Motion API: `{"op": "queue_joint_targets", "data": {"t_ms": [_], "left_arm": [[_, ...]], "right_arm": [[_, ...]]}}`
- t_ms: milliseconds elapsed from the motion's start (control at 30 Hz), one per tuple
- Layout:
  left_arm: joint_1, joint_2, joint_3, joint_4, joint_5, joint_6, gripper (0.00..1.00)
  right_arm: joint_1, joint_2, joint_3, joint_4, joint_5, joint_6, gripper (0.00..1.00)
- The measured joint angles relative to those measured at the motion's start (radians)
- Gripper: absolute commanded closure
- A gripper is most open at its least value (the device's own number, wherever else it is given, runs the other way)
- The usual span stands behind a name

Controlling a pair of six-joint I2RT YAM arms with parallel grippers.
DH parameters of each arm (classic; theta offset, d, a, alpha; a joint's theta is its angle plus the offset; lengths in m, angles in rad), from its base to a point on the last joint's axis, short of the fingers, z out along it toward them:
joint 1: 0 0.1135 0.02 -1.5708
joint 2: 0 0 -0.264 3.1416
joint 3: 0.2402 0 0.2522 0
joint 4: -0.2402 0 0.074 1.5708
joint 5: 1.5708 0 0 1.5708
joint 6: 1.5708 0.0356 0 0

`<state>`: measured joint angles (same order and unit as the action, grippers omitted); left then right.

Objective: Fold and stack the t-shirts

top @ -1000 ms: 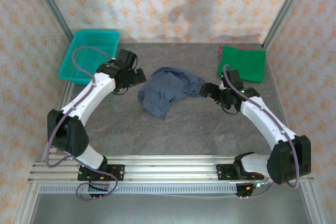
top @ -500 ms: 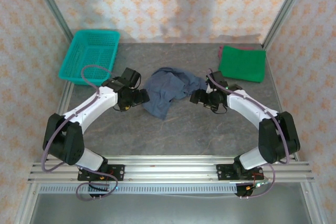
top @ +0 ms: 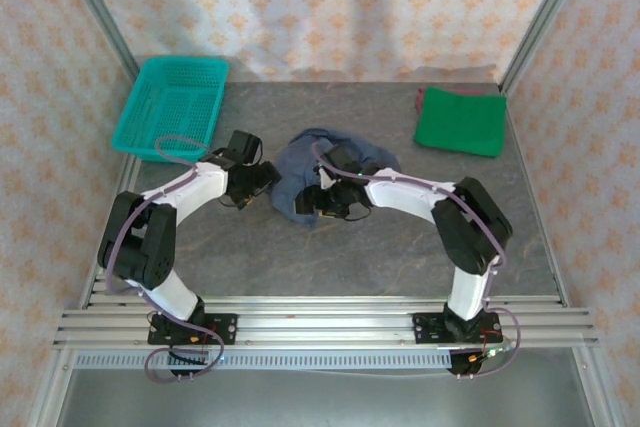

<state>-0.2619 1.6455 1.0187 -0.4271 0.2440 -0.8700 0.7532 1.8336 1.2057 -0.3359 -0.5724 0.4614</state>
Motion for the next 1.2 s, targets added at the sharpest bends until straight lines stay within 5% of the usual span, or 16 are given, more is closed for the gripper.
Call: {"op": "queue_joint_targets", "data": {"t_ms": [267, 433, 533, 667, 767, 967, 1200], "left_arm": [[0.009, 0.085, 0.002, 0.057, -0.001, -0.041, 0.26], [0.010, 0.106, 0.009, 0.083, -0.001, -0.051, 0.26], [0.010, 0.108, 0.011, 0.104, 0.000, -0.055, 0.25], [0.016, 0.108, 0.011, 0.135, 0.008, -0.059, 0.23], [0.020, 0.107, 0.010, 0.156, 0.011, -0.065, 0.20], [0.021, 0.036, -0.019, 0.165, 0.011, -0.072, 0.14], [0.021, -0.002, -0.039, 0.210, 0.016, -0.096, 0.19]], "right_arm": [[0.032, 0.074, 0.056, -0.054, 0.097, 0.043, 0.33], [0.045, 0.116, 0.106, -0.121, 0.158, 0.060, 0.43], [0.061, 0.154, 0.148, -0.155, 0.189, 0.061, 0.56], [0.064, 0.177, 0.185, -0.210, 0.234, 0.064, 0.86], [0.058, 0.183, 0.189, -0.226, 0.262, 0.072, 0.96], [-0.012, 0.050, 0.071, -0.217, 0.300, 0.108, 1.00], [-0.084, -0.131, -0.037, -0.185, 0.307, 0.169, 1.00]]}}
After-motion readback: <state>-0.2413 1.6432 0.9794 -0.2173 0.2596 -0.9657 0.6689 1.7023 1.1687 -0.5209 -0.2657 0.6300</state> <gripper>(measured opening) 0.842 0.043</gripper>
